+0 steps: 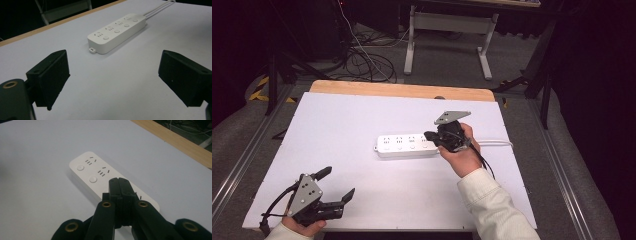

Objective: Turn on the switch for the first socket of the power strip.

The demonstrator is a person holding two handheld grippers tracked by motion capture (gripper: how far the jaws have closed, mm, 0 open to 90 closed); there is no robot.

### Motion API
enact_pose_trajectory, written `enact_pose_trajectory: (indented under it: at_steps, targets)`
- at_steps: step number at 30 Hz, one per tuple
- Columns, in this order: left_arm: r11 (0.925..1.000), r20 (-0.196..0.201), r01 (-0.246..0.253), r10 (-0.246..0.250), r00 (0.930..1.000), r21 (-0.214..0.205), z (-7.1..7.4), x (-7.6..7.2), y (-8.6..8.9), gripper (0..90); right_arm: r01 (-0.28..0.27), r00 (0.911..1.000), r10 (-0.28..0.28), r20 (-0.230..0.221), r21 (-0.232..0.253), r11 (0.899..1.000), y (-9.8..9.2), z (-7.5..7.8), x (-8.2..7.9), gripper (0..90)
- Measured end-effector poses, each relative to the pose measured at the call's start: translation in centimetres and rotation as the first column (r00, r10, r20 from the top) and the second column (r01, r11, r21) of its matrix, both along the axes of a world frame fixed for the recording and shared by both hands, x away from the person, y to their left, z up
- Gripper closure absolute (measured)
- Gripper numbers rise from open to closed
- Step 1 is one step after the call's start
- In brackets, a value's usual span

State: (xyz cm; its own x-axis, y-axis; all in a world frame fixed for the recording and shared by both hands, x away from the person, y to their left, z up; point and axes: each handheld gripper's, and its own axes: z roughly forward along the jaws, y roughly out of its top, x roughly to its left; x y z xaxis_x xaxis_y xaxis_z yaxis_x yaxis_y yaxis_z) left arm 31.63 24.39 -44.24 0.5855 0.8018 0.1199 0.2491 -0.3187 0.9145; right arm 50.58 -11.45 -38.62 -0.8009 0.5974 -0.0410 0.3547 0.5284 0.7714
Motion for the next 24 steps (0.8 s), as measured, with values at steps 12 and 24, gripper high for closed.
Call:
enact_pose_trajectory:
  at_steps: [12, 24]
  targets:
    - [1.0, -0.001, 0.003, -0.003, 1.0, -0.003, 0.0, 0.2, -0.1, 10.3, 0.025, 0.9993, -0.025, -0.027, -0.008, 1.0, 0.2, -1.6, 1.5, 90.0]
    - [1.0, -0.003, 0.002, -0.002, 1.0, -0.007, 0.0, 0.1, -0.1, 10.3, 0.039, 0.9951, -0.042, -0.09, -0.034, 0.999, 0.9, -3.2, 2.5, 90.0]
